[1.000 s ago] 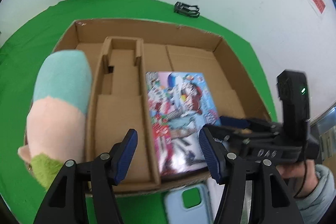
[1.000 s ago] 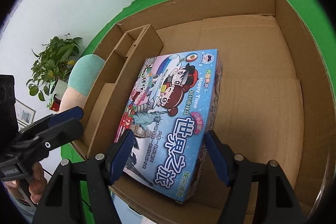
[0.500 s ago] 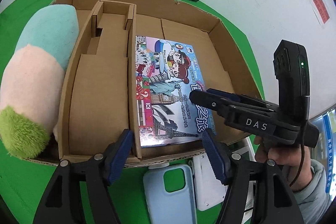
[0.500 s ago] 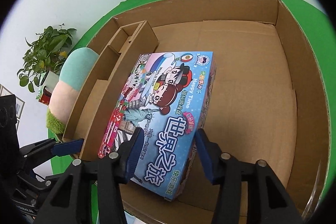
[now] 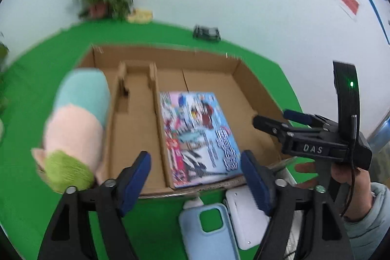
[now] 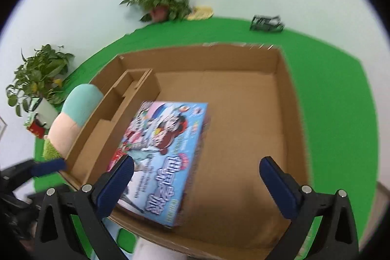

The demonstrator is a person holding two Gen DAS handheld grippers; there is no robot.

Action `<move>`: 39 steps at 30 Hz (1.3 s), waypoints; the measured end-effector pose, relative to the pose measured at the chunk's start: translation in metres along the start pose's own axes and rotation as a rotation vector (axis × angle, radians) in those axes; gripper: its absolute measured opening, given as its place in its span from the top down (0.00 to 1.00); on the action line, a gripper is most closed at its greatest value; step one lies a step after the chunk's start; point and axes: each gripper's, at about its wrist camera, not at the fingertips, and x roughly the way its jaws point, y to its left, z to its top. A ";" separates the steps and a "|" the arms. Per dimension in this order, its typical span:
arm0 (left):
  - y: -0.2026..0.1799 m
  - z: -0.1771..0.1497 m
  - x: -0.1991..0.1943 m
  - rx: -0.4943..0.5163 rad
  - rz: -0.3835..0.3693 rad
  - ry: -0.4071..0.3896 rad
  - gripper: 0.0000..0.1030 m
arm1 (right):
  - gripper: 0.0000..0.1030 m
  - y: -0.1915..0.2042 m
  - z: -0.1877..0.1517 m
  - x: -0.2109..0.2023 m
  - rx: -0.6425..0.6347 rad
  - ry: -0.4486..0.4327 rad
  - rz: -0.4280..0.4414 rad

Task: Organize objects
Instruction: 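Withdraw both grippers from the large box toward the items on the table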

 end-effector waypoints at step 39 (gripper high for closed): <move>-0.071 -0.107 -0.135 0.045 0.008 -0.130 0.01 | 0.01 0.040 -0.180 -0.147 -0.001 -0.085 0.007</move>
